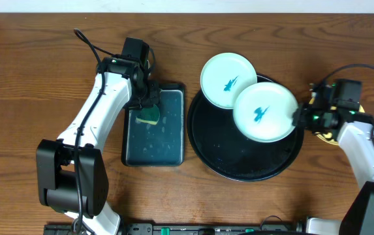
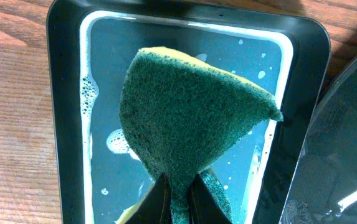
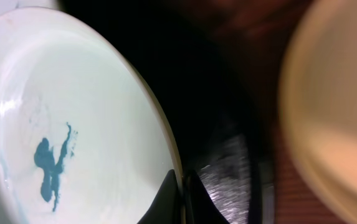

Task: Clean dirty plates on tray and stack at the side
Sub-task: 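Grip the pale green plate rim with the right gripper and tilt it, then scrub the tilted pale green plate with the sponge in the left gripper, then dip the sponge into the water tray with the left gripper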

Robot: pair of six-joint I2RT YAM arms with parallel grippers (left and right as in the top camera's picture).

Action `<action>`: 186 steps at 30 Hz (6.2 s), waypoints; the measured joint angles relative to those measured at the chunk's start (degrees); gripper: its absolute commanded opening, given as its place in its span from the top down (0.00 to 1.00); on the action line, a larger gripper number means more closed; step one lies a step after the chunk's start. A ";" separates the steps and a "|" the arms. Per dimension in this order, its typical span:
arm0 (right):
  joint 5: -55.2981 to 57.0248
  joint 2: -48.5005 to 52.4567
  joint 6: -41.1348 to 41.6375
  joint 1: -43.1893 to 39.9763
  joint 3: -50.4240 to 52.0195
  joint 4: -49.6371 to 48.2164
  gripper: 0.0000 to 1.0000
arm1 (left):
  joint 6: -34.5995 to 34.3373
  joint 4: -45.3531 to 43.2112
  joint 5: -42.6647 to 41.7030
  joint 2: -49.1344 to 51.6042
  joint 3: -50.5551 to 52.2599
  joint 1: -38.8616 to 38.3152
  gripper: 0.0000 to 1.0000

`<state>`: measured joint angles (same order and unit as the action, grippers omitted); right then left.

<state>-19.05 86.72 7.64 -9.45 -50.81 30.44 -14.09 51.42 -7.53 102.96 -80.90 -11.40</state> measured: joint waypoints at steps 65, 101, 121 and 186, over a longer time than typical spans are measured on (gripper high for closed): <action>5.33 10.71 6.43 16.44 0.02 0.70 0.99 | -13.16 -14.03 -1.09 13.86 -1.14 -30.88 0.92; 4.68 10.71 6.67 16.46 0.02 1.14 0.99 | -8.81 -20.55 -5.64 15.47 -2.54 -33.00 0.93; 4.22 10.71 6.84 16.65 0.02 1.49 0.99 | -1.95 -10.91 -7.54 0.98 -1.97 -18.36 0.92; 4.22 10.71 6.84 16.65 0.02 1.49 0.99 | 2.36 -1.42 -2.36 7.37 -0.79 -2.51 0.93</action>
<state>-14.83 97.43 14.48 7.20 -50.78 31.92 -11.73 50.00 -9.89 110.32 -81.69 -13.91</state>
